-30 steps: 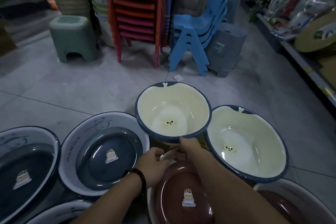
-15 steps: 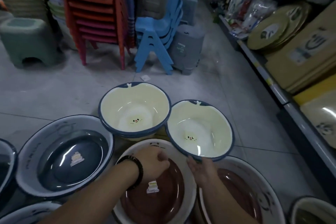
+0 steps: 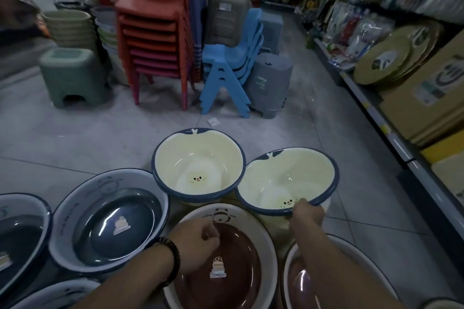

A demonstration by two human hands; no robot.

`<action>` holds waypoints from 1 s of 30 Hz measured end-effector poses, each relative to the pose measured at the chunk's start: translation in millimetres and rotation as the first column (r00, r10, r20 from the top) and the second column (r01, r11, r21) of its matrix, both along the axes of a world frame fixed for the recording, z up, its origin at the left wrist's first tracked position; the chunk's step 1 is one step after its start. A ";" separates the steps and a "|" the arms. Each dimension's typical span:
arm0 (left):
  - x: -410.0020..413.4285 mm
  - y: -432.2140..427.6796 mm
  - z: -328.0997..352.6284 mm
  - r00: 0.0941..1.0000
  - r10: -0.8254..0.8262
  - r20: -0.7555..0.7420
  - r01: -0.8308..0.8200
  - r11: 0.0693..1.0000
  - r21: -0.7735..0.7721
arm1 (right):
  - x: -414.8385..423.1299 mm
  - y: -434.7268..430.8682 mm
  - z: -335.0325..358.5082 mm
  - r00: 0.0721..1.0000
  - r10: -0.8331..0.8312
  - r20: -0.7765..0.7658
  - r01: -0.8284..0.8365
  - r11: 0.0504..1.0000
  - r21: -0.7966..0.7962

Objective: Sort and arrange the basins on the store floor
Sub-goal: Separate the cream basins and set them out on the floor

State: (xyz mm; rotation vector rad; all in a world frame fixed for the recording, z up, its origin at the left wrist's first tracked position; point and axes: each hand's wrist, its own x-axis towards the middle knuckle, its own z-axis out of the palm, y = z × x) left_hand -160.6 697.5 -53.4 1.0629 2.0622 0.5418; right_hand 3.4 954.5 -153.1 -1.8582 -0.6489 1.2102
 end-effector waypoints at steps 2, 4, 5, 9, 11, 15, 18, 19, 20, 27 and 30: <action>-0.6 -1.2 0.6 1.000 0.023 0.019 -0.023 1.000 -0.002 | -4.5 -4.9 15.5 0.997 0.009 0.080 -0.019 0.992 0.122; 0.4 -0.7 2.1 0.998 0.043 0.041 -0.043 0.999 -0.001 | -9.5 -9.9 32.1 0.994 0.018 0.108 -0.043 0.972 0.232; 1.4 -0.1 4.5 0.997 0.054 0.059 -0.054 0.999 0.006 | -11.0 -12.1 39.7 0.994 0.010 0.108 -0.040 0.960 0.278; -0.7 4.8 14.7 0.979 0.123 0.165 -0.127 0.992 0.010 | -18.7 -22.8 74.8 1.000 0.004 -0.027 0.007 0.921 0.390; -4.4 11.1 23.0 0.908 0.240 0.344 -0.252 0.968 -0.012 | -28.7 -31.3 90.3 0.979 0.017 -0.202 0.061 0.926 0.373; -13.6 26.2 36.3 0.573 0.449 0.686 -0.570 0.819 -0.060 | -62.6 -67.9 116.7 0.868 0.118 -0.483 0.019 0.963 0.268; -24.4 35.0 29.3 0.357 0.440 0.824 -0.731 0.681 -0.047 | -95.1 -102.9 106.2 0.826 0.175 -0.536 -0.064 0.974 0.220; -28.4 37.5 24.0 0.315 0.420 0.851 -0.764 0.645 -0.036 | -106.3 -114.7 97.6 0.825 0.188 -0.532 -0.082 0.973 0.217; -32.7 38.8 18.0 0.279 0.410 0.869 -0.798 0.602 -0.028 | -117.2 -123.6 87.1 0.832 0.210 -0.514 -0.108 0.969 0.220; -99.6 42.9 -29.3 0.116 0.470 0.875 -0.920 0.383 -0.084 | -162.0 -126.2 37.3 0.782 0.281 -0.556 -0.346 0.938 -0.012; -124.7 49.4 -53.1 0.121 0.486 0.866 -0.918 0.386 -0.088 | -177.7 -117.3 13.4 0.710 0.271 -0.650 -0.401 0.914 -0.058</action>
